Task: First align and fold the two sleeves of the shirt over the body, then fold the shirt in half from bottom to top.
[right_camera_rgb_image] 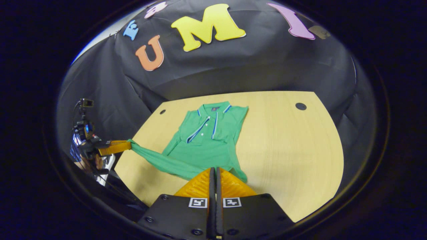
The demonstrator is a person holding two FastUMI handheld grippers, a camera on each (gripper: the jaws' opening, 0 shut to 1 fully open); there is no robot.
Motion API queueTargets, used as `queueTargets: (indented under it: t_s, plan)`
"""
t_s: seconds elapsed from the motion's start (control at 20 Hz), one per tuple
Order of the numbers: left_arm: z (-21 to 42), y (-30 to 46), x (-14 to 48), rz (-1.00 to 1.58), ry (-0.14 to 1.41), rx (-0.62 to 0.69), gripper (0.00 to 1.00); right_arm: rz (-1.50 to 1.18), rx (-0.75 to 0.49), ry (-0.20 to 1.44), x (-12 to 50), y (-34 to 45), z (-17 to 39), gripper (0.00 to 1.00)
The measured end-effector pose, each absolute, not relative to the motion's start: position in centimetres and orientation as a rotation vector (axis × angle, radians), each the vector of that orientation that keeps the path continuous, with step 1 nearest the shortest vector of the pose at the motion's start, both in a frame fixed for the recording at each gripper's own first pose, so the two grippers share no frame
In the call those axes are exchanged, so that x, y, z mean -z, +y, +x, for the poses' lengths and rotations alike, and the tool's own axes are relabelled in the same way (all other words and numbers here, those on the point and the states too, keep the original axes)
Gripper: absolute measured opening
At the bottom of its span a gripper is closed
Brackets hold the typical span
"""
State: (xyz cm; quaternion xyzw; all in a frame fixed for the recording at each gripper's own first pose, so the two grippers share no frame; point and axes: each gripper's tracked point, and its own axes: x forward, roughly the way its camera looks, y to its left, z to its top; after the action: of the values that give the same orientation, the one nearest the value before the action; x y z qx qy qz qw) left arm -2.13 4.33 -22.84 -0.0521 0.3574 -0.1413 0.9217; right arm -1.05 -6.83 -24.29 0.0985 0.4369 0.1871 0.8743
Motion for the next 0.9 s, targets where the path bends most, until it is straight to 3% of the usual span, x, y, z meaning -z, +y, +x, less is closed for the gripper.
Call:
queueTargets:
  t_s: [0.9]
  plan:
    - [15.3, 6.1, 19.9, -0.173, 0.623, 0.229, 0.03, 0.262, -0.375, 0.811, 22.3, -5.9, 16.8, 0.0]
